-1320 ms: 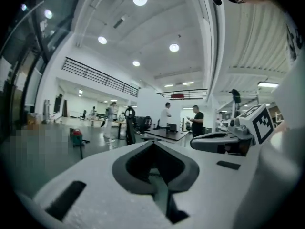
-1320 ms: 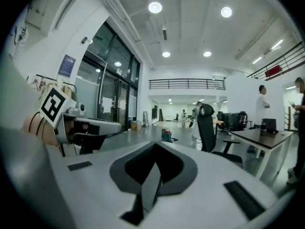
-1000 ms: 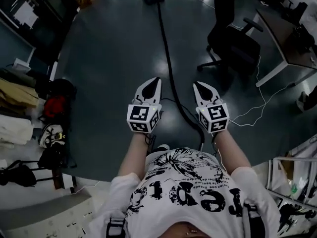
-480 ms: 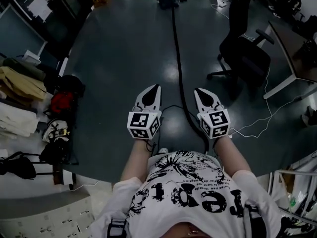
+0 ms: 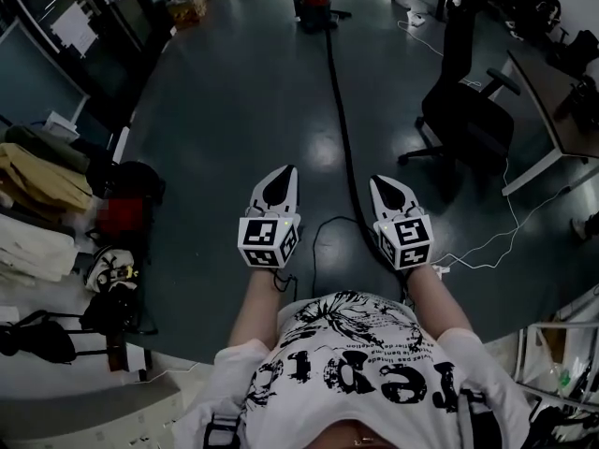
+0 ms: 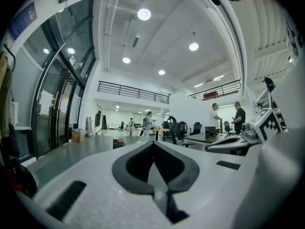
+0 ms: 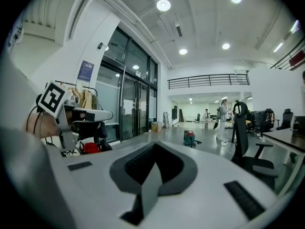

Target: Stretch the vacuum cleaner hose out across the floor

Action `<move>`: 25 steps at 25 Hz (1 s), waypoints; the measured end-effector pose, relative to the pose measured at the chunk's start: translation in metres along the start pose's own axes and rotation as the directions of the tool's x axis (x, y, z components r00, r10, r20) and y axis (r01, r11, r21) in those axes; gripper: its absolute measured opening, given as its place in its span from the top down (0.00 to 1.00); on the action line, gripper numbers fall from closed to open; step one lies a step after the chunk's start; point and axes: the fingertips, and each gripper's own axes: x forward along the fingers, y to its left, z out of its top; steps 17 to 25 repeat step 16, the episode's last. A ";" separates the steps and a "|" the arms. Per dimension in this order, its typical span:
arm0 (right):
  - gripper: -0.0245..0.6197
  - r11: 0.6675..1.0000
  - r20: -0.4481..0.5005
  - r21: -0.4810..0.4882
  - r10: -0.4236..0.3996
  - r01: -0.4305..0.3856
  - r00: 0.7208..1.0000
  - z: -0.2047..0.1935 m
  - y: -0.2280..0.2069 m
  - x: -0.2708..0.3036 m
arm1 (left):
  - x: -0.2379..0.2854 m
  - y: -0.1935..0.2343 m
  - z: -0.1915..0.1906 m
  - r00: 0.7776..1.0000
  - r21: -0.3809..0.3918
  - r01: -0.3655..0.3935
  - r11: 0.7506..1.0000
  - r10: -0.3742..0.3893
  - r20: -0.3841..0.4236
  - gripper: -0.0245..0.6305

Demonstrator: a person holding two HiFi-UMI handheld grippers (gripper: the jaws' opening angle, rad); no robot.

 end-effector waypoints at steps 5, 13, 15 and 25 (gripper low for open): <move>0.96 1.000 0.039 0.014 0.019 -0.020 0.999 0.008 0.028 0.014 | -0.009 0.025 0.000 1.000 -0.006 0.018 1.000 -0.018 0.002 0.96; 0.96 1.000 0.025 0.001 -0.016 0.016 1.000 0.011 0.045 0.032 | -0.020 0.057 0.001 1.000 0.000 0.014 1.000 -0.014 0.018 0.96; 0.95 1.000 0.017 -0.001 -0.017 0.018 1.000 0.007 0.055 0.038 | -0.026 0.067 -0.003 1.000 0.001 0.010 1.000 -0.010 0.009 0.96; 0.96 1.000 0.013 -0.001 -0.017 0.017 1.000 0.005 0.060 0.041 | -0.029 0.073 -0.005 1.000 0.001 0.008 1.000 -0.008 0.004 0.96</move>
